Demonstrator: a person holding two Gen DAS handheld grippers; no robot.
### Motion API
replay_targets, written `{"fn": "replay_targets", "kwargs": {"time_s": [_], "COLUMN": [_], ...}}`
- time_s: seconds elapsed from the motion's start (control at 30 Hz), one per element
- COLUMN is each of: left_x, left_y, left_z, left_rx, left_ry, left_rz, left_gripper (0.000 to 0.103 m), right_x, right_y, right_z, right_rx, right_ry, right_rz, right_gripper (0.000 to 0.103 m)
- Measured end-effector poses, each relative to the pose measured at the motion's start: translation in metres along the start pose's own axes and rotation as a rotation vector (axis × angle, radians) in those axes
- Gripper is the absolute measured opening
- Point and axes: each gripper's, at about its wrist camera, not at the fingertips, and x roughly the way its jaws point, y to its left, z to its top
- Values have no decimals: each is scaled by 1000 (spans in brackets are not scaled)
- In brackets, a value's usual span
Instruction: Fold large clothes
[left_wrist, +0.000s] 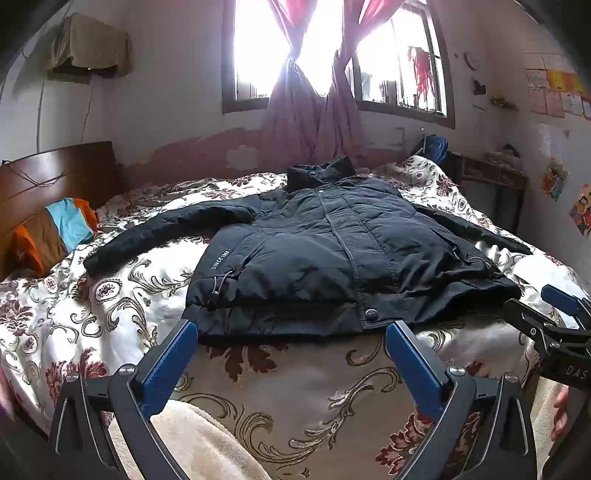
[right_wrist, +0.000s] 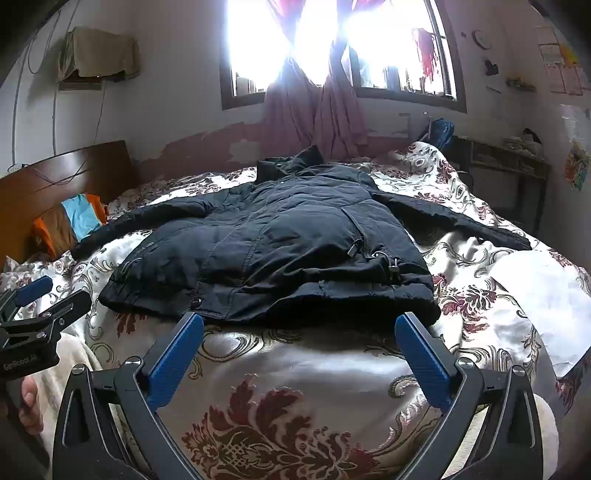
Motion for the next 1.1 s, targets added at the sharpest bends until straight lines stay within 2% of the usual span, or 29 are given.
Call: {"fn": "replay_targets", "kwargs": {"time_s": [1.1], "left_x": [0], "left_y": [0], "left_z": [0], "left_rx": [5], "left_ry": [-2], "left_rz": [2], "left_gripper": [103], "right_x": [1], "right_y": [0], "right_z": [-1], "right_rx": [2], "right_ry": [4], "right_rz": [1], "right_gripper": [102]}}
